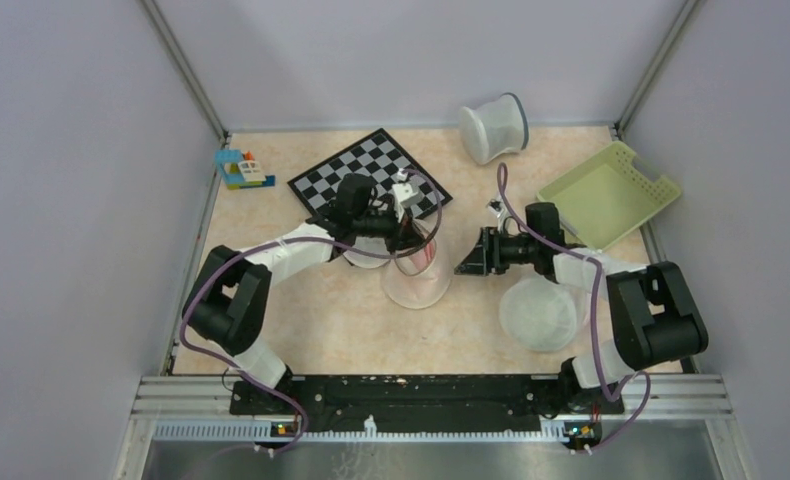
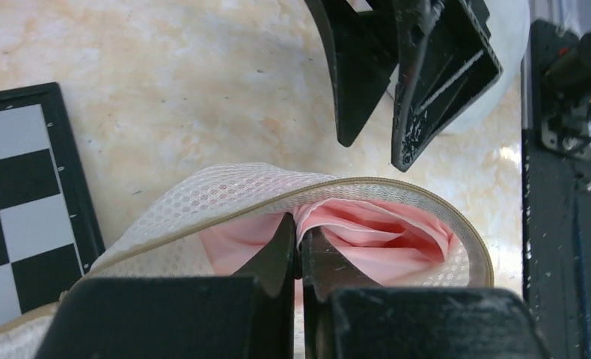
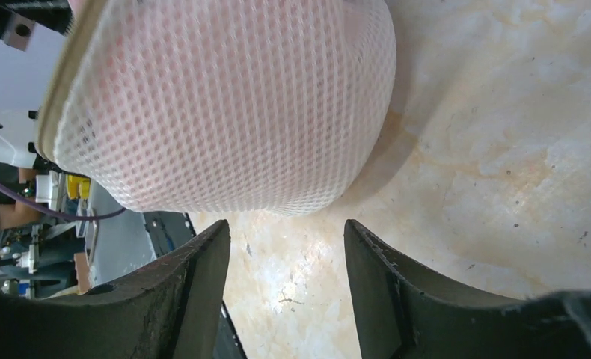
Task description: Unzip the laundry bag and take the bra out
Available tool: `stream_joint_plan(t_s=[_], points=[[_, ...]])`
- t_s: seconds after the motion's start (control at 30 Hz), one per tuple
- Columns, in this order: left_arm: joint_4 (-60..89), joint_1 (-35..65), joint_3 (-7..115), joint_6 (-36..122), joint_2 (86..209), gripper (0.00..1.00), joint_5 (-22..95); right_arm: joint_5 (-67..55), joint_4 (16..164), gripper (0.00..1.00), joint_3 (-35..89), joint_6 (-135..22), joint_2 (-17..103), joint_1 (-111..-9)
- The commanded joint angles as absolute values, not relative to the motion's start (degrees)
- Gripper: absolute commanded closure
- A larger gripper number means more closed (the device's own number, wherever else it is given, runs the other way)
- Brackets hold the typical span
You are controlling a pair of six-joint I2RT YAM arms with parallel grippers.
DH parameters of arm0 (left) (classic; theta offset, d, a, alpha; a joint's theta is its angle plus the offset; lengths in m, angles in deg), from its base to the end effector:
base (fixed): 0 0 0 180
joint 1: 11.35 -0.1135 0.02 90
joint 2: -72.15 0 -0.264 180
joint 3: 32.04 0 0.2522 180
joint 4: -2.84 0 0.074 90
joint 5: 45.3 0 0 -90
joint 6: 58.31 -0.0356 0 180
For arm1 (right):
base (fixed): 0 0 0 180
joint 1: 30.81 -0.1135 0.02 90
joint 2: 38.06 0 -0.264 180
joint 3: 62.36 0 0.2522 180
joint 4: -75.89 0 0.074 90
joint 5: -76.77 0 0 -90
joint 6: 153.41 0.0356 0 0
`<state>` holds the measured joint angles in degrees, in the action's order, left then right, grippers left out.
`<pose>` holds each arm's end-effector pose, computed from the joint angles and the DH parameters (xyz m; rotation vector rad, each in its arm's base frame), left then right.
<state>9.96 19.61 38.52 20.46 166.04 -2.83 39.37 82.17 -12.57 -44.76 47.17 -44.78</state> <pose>0.2901 -0.2046 0.2273 1.2024 1.7023 -1.0749 0.2599 0.0938 0.1667 -0.4044 2.2593 1.3450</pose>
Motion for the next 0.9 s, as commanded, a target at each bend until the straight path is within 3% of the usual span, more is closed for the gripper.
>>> stream_joint_plan(t_s=[0.0, 0.57, 0.7, 0.8, 0.87], points=[[1.73, 16.57, 41.05, 34.47, 166.81, 1.00, -6.69, 38.25, 78.70, 0.43, -11.83, -44.24, 48.25, -44.61], [-0.67, 14.46, 42.17, 39.79, 167.39, 1.00, -8.16, 40.21, 56.99, 0.45, -7.98, -28.32, 65.43, -49.00], [-0.50, 14.22, 42.28, 40.66, 166.75, 1.00, -8.14, 41.87, 51.83, 0.65, -7.55, -24.49, 68.90, -49.00], [-0.28, 13.31, 42.19, 41.47, 166.60, 1.00, -8.18, 43.54, 46.34, 0.69, -8.12, -20.28, 69.68, -49.00], [0.17, 12.78, 42.26, 41.39, 166.47, 1.00, -8.33, 44.14, 43.72, 0.85, -8.49, -18.18, 69.63, -49.02]])
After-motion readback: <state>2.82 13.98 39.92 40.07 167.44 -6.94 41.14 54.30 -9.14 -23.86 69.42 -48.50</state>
